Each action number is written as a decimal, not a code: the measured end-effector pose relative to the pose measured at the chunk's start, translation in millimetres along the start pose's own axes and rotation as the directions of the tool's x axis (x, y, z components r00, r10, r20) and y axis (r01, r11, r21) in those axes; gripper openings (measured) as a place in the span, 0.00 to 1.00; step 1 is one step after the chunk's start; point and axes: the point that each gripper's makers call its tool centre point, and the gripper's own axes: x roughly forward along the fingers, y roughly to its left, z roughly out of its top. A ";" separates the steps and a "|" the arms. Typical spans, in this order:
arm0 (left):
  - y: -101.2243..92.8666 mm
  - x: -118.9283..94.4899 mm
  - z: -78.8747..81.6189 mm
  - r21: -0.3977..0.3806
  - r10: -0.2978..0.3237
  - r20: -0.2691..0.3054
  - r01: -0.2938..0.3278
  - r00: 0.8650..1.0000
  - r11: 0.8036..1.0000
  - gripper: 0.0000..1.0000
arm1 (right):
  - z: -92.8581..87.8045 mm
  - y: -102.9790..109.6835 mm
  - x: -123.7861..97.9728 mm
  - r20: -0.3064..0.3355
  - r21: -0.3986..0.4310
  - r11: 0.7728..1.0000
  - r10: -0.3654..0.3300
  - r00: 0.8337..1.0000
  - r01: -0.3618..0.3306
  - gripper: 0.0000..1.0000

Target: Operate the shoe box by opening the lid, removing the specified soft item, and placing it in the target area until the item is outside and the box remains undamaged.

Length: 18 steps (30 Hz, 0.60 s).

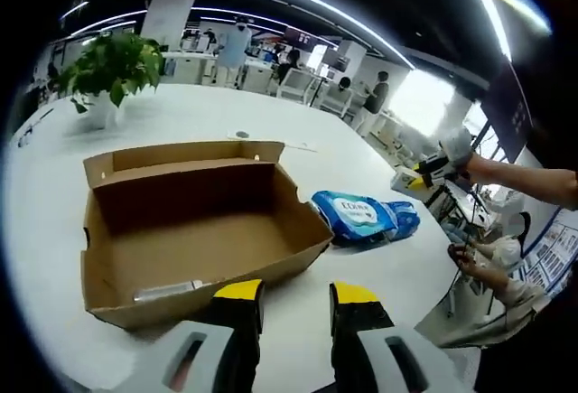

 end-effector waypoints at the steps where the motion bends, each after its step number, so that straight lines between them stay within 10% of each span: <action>1: 0.9 -0.4 -0.4 -0.003 0.005 0.000 -0.005 1.000 1.000 0.29 | -0.2 -1.2 2.9 -0.006 -0.004 1.000 0.006 1.000 -0.006 0.18; 18: 4.7 -9.7 -2.0 -0.042 0.067 0.017 -0.067 0.998 0.997 0.29 | -13.8 -1.2 49.7 -0.117 -0.200 0.974 0.080 0.990 -0.102 0.19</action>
